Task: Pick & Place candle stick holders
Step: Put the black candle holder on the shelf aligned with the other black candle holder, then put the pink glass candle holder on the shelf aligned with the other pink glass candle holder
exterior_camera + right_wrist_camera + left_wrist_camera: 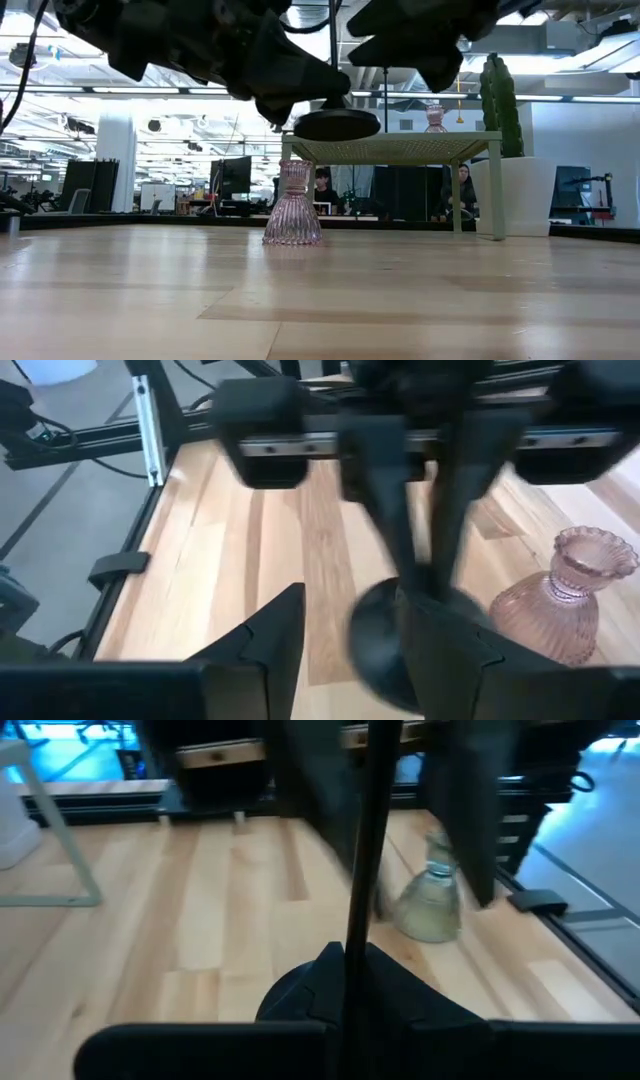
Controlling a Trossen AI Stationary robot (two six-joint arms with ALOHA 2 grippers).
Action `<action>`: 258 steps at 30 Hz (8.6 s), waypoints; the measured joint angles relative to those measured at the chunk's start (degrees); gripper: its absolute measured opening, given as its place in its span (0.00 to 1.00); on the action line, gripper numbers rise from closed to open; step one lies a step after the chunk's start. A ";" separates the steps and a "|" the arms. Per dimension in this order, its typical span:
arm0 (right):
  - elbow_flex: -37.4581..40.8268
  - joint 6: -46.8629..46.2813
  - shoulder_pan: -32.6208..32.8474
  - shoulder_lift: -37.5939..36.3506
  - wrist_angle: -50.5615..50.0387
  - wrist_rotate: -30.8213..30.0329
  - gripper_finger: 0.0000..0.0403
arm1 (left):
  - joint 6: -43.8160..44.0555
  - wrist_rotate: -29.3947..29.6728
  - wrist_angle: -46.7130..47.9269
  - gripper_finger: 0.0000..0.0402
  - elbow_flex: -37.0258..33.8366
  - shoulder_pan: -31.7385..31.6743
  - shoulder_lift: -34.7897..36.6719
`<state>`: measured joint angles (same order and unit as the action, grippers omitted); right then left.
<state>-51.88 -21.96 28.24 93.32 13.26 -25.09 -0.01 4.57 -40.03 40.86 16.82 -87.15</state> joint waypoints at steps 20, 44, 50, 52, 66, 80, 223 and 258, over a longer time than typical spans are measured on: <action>-0.02 0.83 -2.57 -0.02 6.16 -4.80 0.62 | -0.17 -0.29 0.15 0.04 0.00 -0.30 0.00; -0.07 2.82 -4.04 0.35 9.22 -6.73 0.02 | -0.33 -0.27 0.24 0.09 0.00 -0.33 0.00; -0.07 2.05 -3.24 0.35 7.04 -7.85 0.01 | -1.86 -0.29 0.21 0.12 0.00 -0.29 0.31; -0.07 1.92 -3.10 0.31 6.38 -7.95 0.01 | -1.90 -0.33 -0.13 0.14 0.00 -0.28 0.61; 0.04 -4.45 -3.37 -5.93 -10.07 -18.15 0.00 | -2.19 -0.29 4.89 0.26 -4.96 -0.11 12.05; -0.02 -0.81 -15.84 -15.10 -13.13 -24.91 0.00 | 2.43 -0.14 4.78 0.26 -12.04 0.15 18.69; -0.17 -1.44 -31.29 -36.22 -40.03 14.25 0.02 | 1.77 -0.12 4.46 0.26 -12.04 0.13 18.62; -0.24 -17.29 15.83 -35.81 -64.46 -29.13 0.00 | -15.55 6.59 19.02 0.02 -11.98 4.94 27.96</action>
<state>-52.12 -39.24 44.07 57.51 -51.20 -54.22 -15.56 11.16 -21.01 28.88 21.76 -59.20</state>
